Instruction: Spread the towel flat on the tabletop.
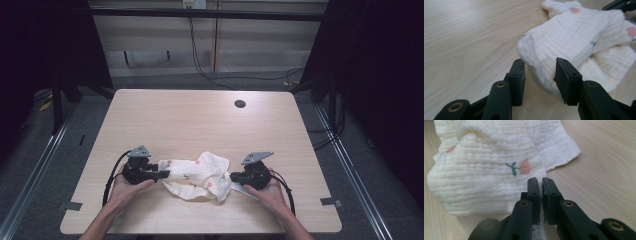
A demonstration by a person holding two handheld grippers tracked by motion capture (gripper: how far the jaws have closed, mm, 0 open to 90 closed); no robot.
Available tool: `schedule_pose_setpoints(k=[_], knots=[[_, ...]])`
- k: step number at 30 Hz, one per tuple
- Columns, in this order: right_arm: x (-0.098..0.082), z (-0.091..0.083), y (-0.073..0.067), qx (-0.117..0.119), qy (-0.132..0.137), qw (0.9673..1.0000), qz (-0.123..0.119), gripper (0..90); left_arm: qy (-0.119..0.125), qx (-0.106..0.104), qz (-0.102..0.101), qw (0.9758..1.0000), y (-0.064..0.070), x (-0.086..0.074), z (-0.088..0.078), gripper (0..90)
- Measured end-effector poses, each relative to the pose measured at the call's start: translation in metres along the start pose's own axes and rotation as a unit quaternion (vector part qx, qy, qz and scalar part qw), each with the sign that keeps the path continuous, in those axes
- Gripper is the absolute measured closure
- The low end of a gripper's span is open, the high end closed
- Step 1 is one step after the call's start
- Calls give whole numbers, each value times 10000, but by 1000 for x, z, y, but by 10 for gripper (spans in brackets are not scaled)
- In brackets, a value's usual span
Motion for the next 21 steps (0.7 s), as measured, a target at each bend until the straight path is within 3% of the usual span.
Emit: schedule_pose_setpoints(k=[7, 11, 13, 21], knots=[[8, -11, 4, 96, 314, 9993, 175, 851, 290, 112, -54, 9995, -4, 9, -6, 666], [11, -19, 6, 135, 453, 9985, 265, 850, 312, 98, -111, 9994, -6, 9, -8, 648], [13, -23, 8, 152, 543, 9980, 288, 850, 339, 96, -132, 9993, -7, 9, -10, 685], [16, -33, 14, 170, 707, 9964, 439, 851, 506, -188, -61, 9985, 1, 15, -13, 848]])
Point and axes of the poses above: each handheld gripper's, and its own axes: z roughly forward along the jaws, x roughly out of its top, y roughly to its right, the point moved 8 cm from there along z, roughly forward along the jaws, and after that the axes turned 5 degrees about -y, right-handed, at the moved point
